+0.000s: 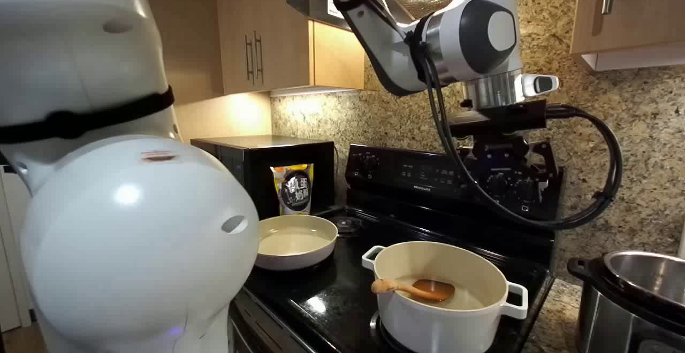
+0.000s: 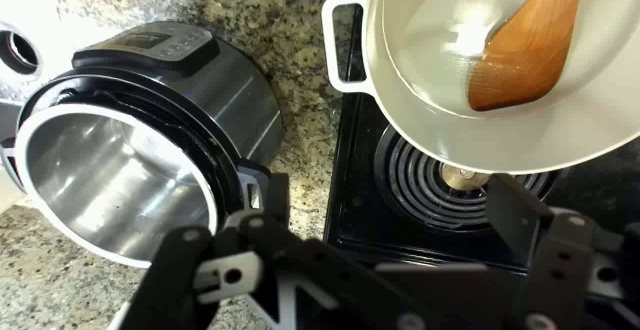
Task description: Use the wooden spatula to stir the water in the pot.
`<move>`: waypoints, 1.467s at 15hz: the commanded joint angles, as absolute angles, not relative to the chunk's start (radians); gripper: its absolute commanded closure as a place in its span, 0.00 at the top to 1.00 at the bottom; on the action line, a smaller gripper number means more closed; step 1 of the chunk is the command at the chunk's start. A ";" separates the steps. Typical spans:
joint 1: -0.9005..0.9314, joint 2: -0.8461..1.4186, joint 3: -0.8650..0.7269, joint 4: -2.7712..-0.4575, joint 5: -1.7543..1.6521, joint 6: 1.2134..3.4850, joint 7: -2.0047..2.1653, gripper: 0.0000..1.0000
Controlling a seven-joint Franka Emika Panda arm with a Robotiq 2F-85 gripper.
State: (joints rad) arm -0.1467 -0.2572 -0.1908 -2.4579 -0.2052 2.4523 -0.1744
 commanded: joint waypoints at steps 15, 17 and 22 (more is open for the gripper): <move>-0.137 -0.280 -0.188 -2.514 -0.183 2.455 -0.232 1.00; -0.129 -0.287 -0.188 -2.561 -0.174 2.462 -0.241 1.00; -0.113 -0.298 -0.210 -2.693 -0.068 2.511 -0.244 1.00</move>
State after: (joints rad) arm -0.1251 -0.2623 -0.1897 -2.6103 -0.1562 2.4593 -0.1927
